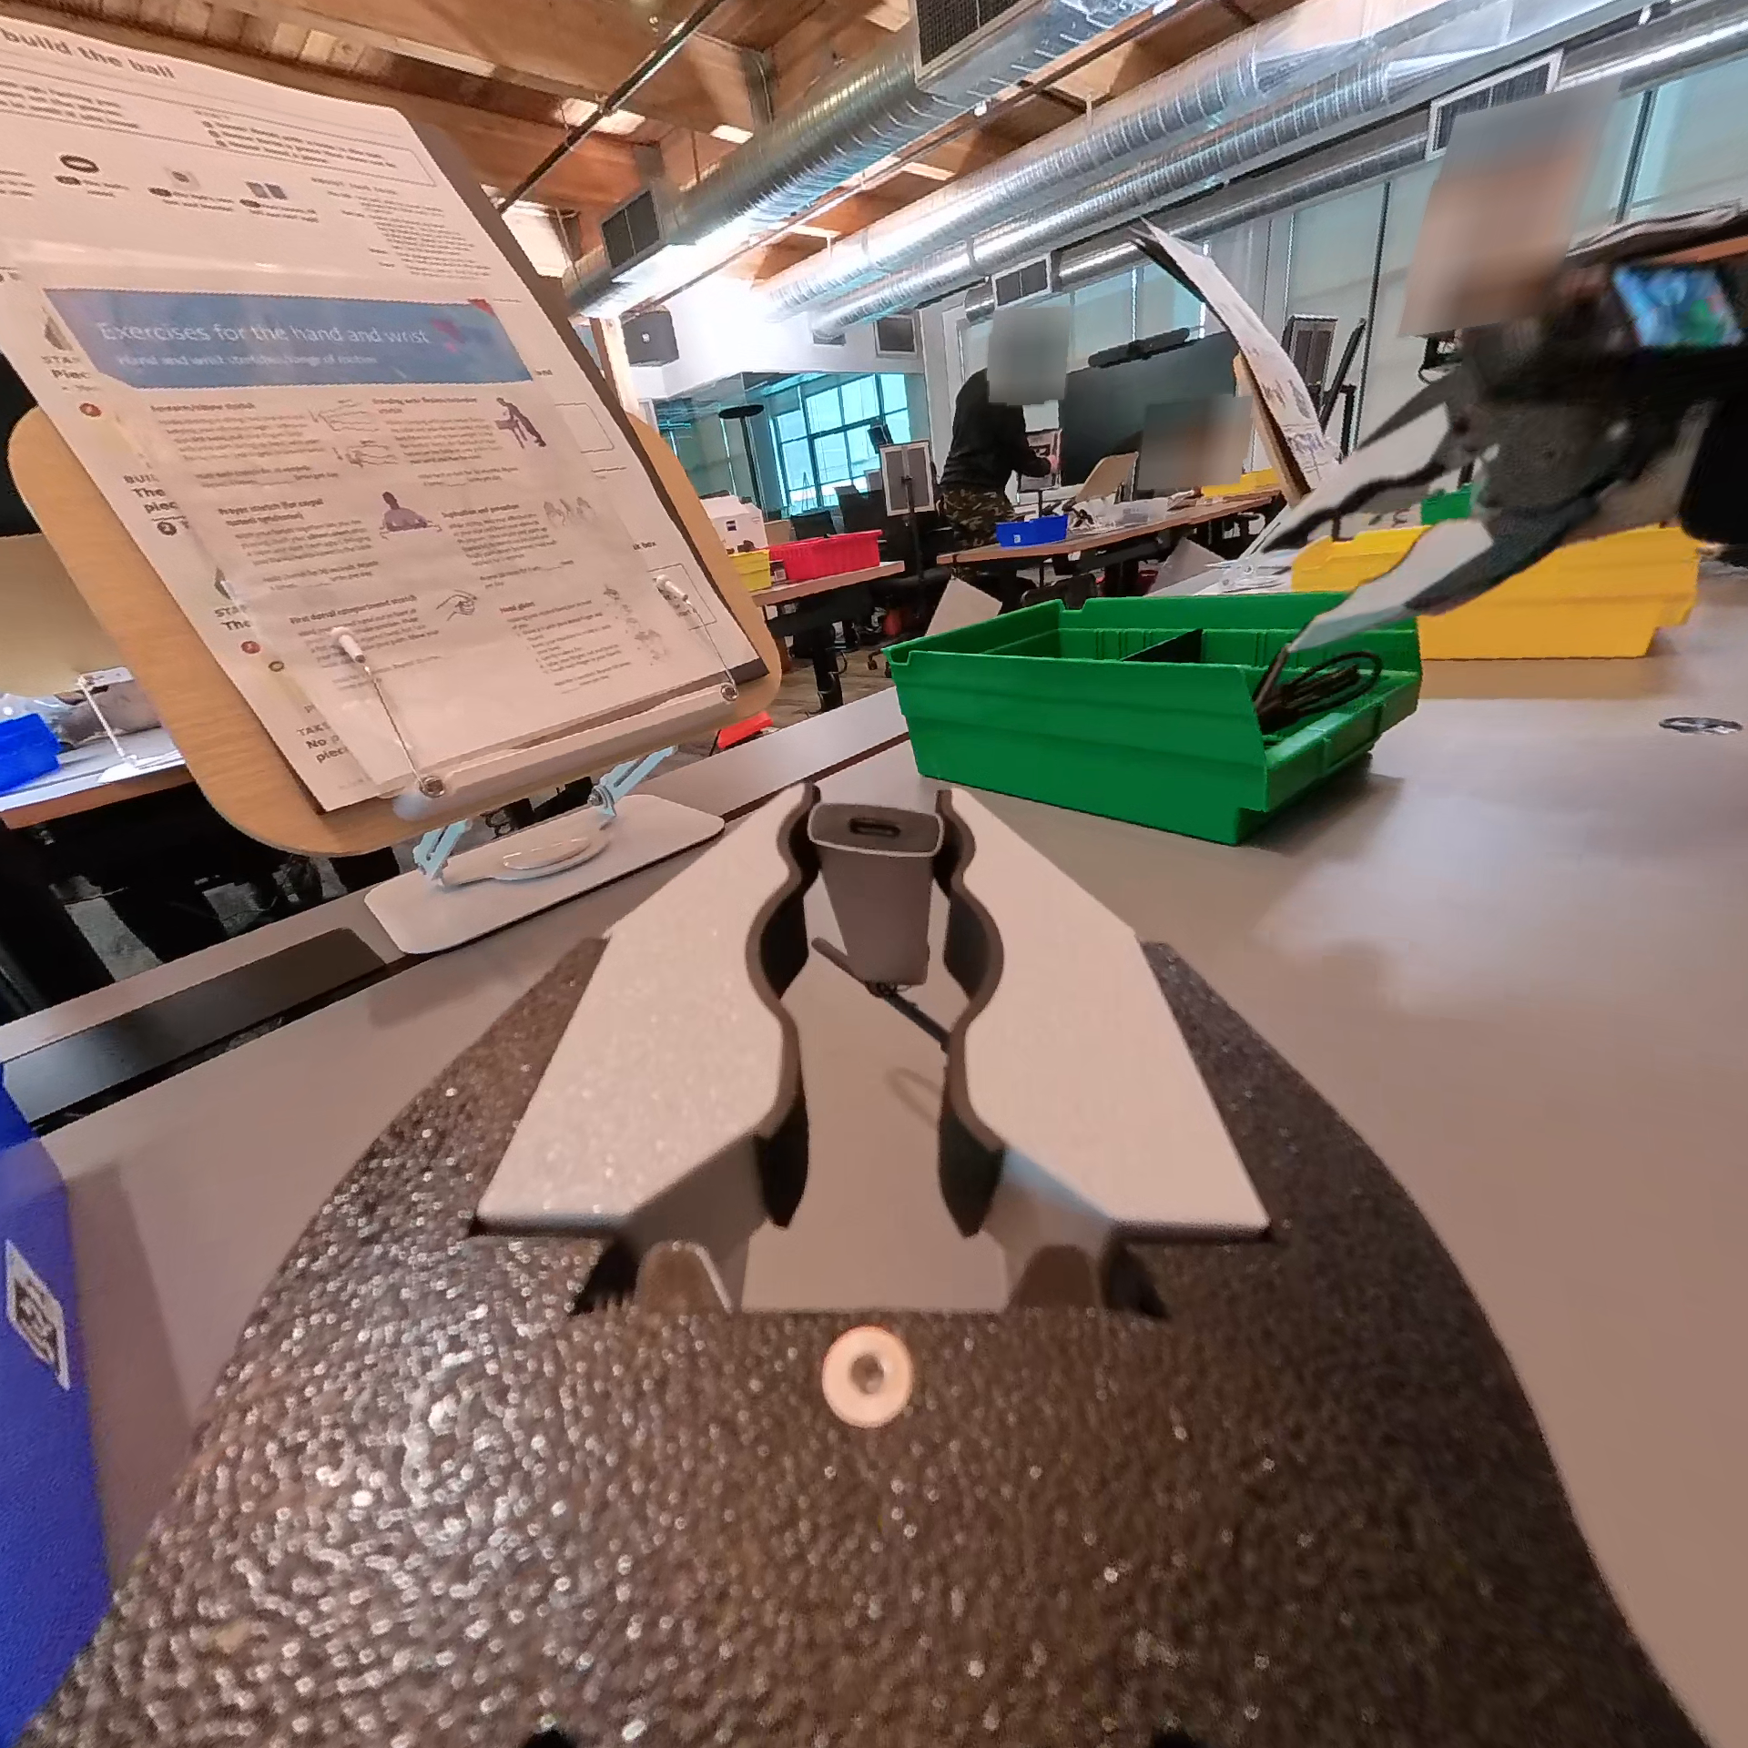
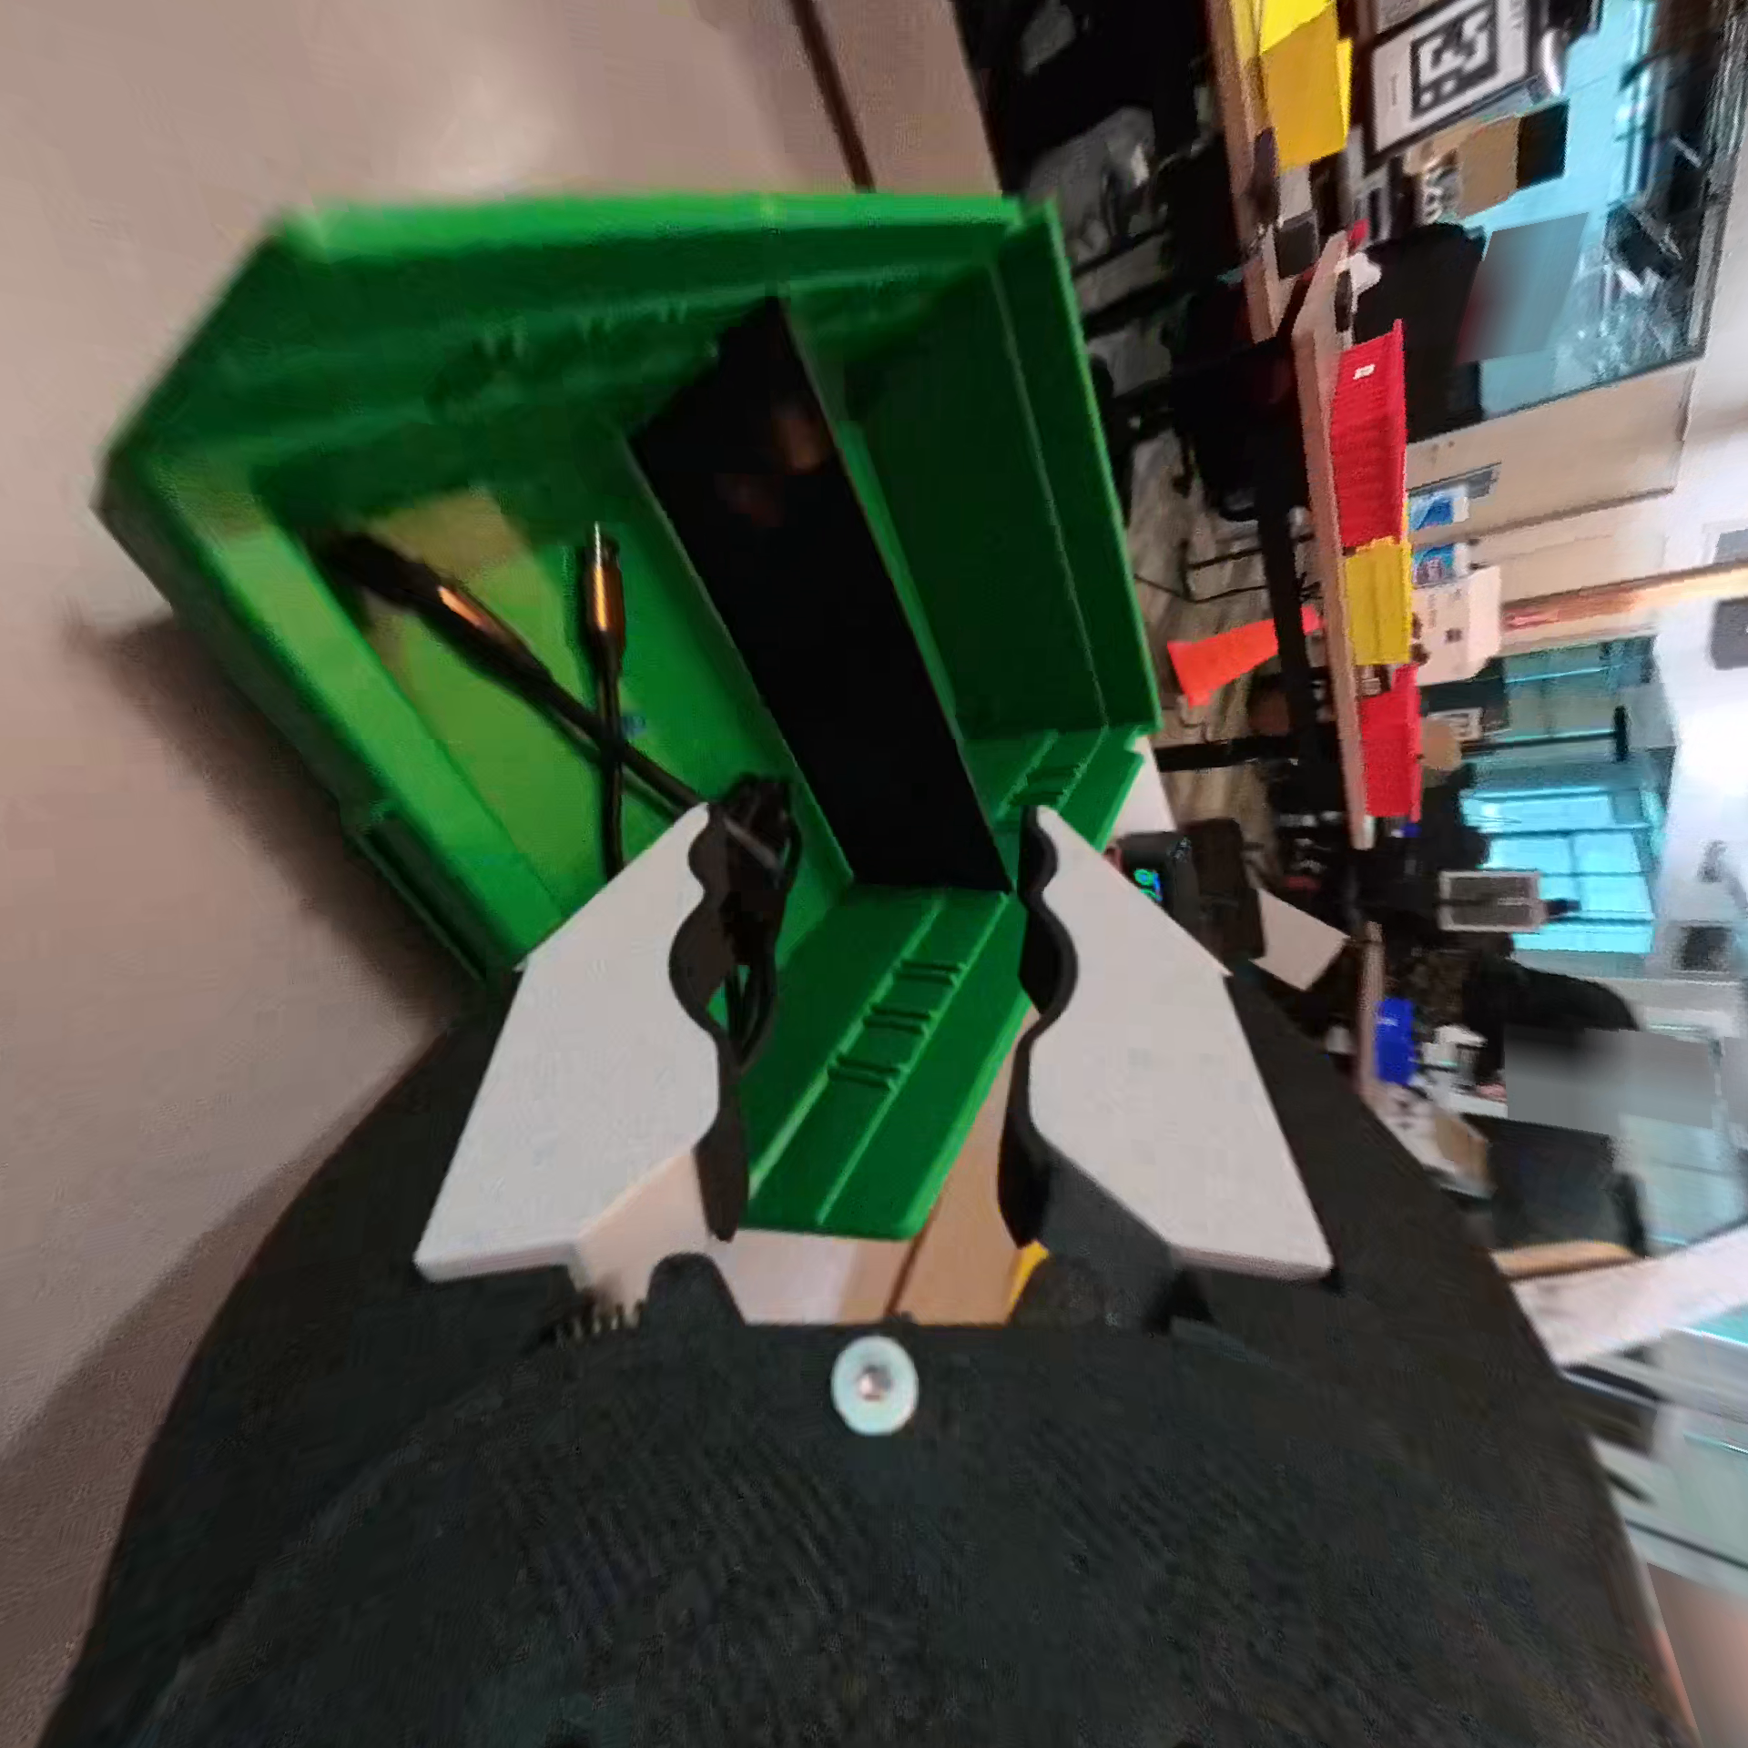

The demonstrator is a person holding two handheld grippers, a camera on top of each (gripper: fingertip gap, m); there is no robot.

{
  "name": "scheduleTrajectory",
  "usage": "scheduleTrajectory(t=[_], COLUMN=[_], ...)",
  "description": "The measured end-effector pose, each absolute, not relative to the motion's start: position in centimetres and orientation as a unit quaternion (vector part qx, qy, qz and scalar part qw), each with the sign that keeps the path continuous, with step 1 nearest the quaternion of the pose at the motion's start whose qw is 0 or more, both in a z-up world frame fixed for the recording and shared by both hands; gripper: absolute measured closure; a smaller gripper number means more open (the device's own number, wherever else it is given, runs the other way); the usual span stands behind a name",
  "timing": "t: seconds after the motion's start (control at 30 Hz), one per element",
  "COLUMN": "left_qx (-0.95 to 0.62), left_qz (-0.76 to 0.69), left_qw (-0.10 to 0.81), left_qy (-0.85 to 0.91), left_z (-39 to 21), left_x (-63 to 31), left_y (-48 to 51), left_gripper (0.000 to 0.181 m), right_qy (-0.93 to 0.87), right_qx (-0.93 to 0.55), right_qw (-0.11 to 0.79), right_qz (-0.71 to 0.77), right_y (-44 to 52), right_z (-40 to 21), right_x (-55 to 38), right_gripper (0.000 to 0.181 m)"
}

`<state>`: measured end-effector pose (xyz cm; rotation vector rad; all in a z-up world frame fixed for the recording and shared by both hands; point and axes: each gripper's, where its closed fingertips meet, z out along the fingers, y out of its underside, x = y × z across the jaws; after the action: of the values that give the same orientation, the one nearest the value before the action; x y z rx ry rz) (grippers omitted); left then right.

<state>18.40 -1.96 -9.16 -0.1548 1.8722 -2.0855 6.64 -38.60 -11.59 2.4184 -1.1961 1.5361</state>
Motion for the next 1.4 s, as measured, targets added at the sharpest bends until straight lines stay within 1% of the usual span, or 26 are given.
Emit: scheduleTrajectory(t=[0.13,0.2,0.23,0.27,0.3,0.37,0.4,0.47,0.5,0.57,0.67,0.7,0.73,0.87,0.93,0.97,1.0,1.03,1.07,1.1,1.13,1.2,1.27,1.3,1.33,1.4], left_qx=[-0.051,-0.038,-0.025,-0.008,0.008,0.034,0.044,0.069,0.082,0.104,0.121,0.122,0.123,0.116,0.091,0.078,0.065,0.051,0.042,0.038,0.037,0.025,0.017,0.019,0.02,0.024], left_qz=[-0.742,-0.755,-0.766,-0.777,-0.785,-0.798,-0.802,-0.805,-0.805,-0.802,-0.798,-0.798,-0.797,-0.801,-0.812,-0.82,-0.828,-0.83,-0.827,-0.821,-0.815,-0.808,-0.8,-0.795,-0.79,-0.783], left_qw=[0.142,0.106,0.079,0.048,0.016,-0.044,-0.067,-0.101,-0.111,-0.119,-0.122,-0.121,-0.121,-0.106,-0.079,-0.056,-0.032,-0.01,0.005,0.012,0.012,0.009,0.003,0.002,0.007,0.021], left_qy=[0.654,0.646,0.638,0.628,0.619,0.6,0.592,0.58,0.577,0.576,0.577,0.578,0.578,0.577,0.571,0.565,0.556,0.555,0.561,0.569,0.578,0.589,0.6,0.607,0.612,0.621], left_z=[-9.1,-8.8,-8.5,-8.1,-7.8,-7.2,-6.9,-6.6,-6.5,-6.5,-6.6,-6.6,-6.6,-6.6,-6.4,-6.2,-5.9,-5.8,-6.0,-6.2,-6.6,-7.1,-7.7,-7.9,-8.1,-8.4], left_x=[18.0,17.2,16.5,15.6,14.8,13.2,12.6,11.5,10.9,10.1,9.3,9.3,9.3,9.7,10.6,11.1,11.7,12.4,12.9,13.3,13.4,13.8,13.9,13.8,13.8,13.9], left_y=[-2.1,-2.3,-2.4,-2.4,-2.4,-2.3,-2.2,-2.0,-1.9,-1.8,-2.0,-2.0,-2.0,-2.1,-2.3,-2.3,-2.1,-2.0,-1.9,-2.0,-2.1,-2.5,-2.9,-3.1,-3.2,-3.3], left_gripper=[0.159,0.159,0.159,0.159,0.159,0.16,0.159,0.159,0.159,0.159,0.159,0.159,0.159,0.16,0.158,0.147,0.132,0.125,0.12,0.119,0.12,0.121,0.126,0.126,0.127,0.129], right_qy=[-0.435,-0.433,-0.423,-0.401,-0.372,-0.306,-0.279,-0.245,-0.233,-0.208,-0.19,-0.187,-0.183,-0.189,-0.193,-0.203,-0.209,-0.22,-0.239,-0.25,-0.256,-0.259,-0.243,-0.244,-0.25,-0.273], right_qx=[0.739,0.751,0.761,0.771,0.779,0.792,0.802,0.826,0.835,0.842,0.845,0.846,0.848,0.854,0.857,0.857,0.858,0.855,0.846,0.834,0.827,0.8,0.769,0.76,0.761,0.771], right_qw=[-0.202,-0.307,-0.351,-0.387,-0.413,-0.44,-0.441,-0.428,-0.422,-0.421,-0.434,-0.436,-0.433,-0.412,-0.396,-0.371,-0.345,-0.319,-0.289,-0.241,-0.172,-0.004,0.142,0.184,0.196,0.183], right_qz=[0.472,0.392,0.345,0.309,0.291,0.292,0.29,0.273,0.267,0.265,0.249,0.244,0.246,0.256,0.268,0.293,0.319,0.343,0.38,0.428,0.471,0.542,0.574,0.574,0.566,0.546], right_y=[-32.6,-27.7,-24.8,-21.9,-19.2,-14.5,-12.5,-9.0,-7.6,-5.5,-3.1,-2.7,-2.5,-2.8,-3.7,-5.1,-6.7,-8.4,-10.8,-13.8,-17.3,-25.0,-31.6,-34.1,-36.1,-38.7], right_z=[-8.0,-7.9,-7.9,-7.7,-7.5,-7.2,-7.6,-9.1,-9.8,-10.6,-11.3,-11.4,-11.5,-11.3,-10.8,-10.3,-9.6,-8.6,-7.1,-5.5,-4.0,-1.0,1.1,1.2,0.5,-1.8], right_x=[8.3,8.7,8.7,8.6,8.6,8.6,8.6,8.6,8.7,8.9,9.2,9.2,9.3,9.8,10.1,10.7,11.2,11.6,12.3,13.1,13.7,14.6,15.4,15.8,16.4,17.5], right_gripper=[0.104,0.085,0.08,0.081,0.083,0.096,0.101,0.103,0.106,0.12,0.133,0.142,0.161,0.161,0.161,0.161,0.161,0.161,0.161,0.161,0.161,0.161,0.161,0.161,0.161,0.161])
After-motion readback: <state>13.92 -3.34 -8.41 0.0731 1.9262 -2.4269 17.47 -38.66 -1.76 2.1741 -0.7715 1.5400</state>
